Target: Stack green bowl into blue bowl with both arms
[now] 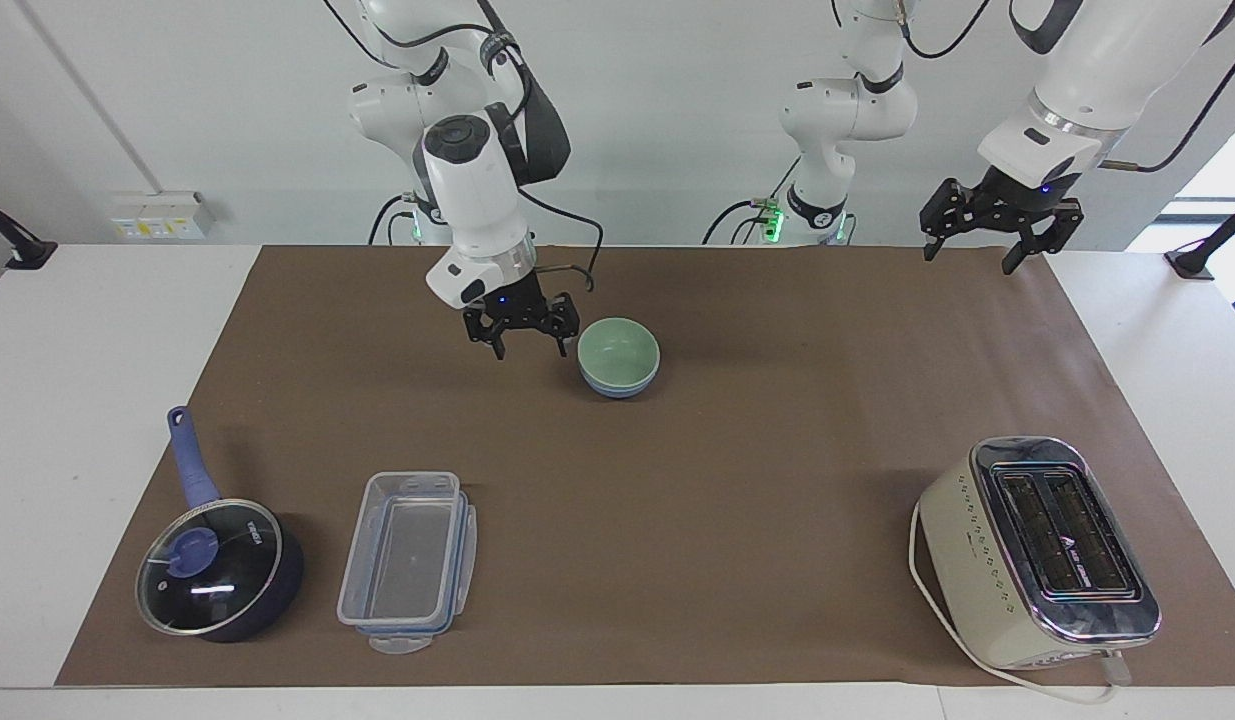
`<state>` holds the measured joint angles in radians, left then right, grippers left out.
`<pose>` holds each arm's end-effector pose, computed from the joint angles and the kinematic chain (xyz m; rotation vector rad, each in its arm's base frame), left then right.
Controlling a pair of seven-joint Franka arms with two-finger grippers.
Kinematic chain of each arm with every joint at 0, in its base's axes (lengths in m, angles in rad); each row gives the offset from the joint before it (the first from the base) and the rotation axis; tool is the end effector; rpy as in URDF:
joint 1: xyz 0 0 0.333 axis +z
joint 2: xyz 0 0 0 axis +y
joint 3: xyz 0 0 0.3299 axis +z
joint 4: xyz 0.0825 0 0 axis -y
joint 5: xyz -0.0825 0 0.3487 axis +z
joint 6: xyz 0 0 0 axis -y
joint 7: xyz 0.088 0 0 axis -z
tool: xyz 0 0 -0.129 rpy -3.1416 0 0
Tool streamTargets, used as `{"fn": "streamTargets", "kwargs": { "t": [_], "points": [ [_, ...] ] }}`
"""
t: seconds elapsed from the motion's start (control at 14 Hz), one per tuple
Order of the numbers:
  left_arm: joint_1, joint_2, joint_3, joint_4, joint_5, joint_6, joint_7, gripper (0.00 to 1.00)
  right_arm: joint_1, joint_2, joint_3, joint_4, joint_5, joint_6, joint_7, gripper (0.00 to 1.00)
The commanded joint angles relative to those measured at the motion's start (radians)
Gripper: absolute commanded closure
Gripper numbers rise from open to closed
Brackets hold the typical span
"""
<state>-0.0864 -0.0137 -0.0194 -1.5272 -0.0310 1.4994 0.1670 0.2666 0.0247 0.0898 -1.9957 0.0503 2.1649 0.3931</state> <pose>0.5043 -0.0578 0.6362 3.0811 -0.4260 -0.0205 0.5110 0.1930 0.4687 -3.0393 0.0943 -0.1793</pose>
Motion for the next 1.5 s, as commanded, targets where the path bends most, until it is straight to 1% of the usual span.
{"fn": "streamTargets", "kwargs": {
  "t": [0.0,0.14,0.21,0.36,0.5,0.85,1.07,1.28,1.42],
  "points": [
    [-0.004,-0.023,0.001,-0.027,0.01,0.009,0.0,0.0,-0.076,-0.003,0.004,0.122,-0.038,-0.135,-0.025,0.0],
    [-0.006,-0.023,0.001,-0.027,0.01,0.009,0.0,0.0,-0.128,-0.015,0.002,0.193,-0.04,-0.232,-0.06,0.0],
    [-0.004,-0.022,0.001,-0.027,0.01,0.009,0.0,0.0,-0.154,-0.034,0.002,0.21,-0.04,-0.264,-0.078,0.0],
    [-0.004,-0.023,0.001,-0.027,0.01,0.009,0.0,0.0,-0.182,-0.086,0.002,0.215,-0.04,-0.296,-0.085,0.0],
    [-0.006,-0.022,0.001,-0.027,0.01,0.009,0.0,0.0,-0.197,-0.115,0.001,0.239,-0.04,-0.345,-0.083,0.0],
    [-0.004,-0.023,0.001,-0.027,0.01,0.009,0.0,0.0,-0.3,-0.115,0.001,0.426,-0.037,-0.565,-0.114,0.0],
    [-0.004,-0.022,0.002,-0.027,0.01,0.01,0.0,0.0,-0.339,-0.133,-0.008,0.439,-0.037,-0.631,-0.131,0.0],
    [-0.004,-0.023,0.001,-0.027,0.01,0.01,0.0,0.0,-0.343,-0.153,-0.067,0.436,-0.038,-0.649,-0.192,0.0],
    [-0.004,-0.022,0.001,-0.027,0.01,0.01,-0.003,0.0,-0.343,-0.154,-0.07,0.413,-0.038,-0.648,-0.201,0.0]
  ]
}}
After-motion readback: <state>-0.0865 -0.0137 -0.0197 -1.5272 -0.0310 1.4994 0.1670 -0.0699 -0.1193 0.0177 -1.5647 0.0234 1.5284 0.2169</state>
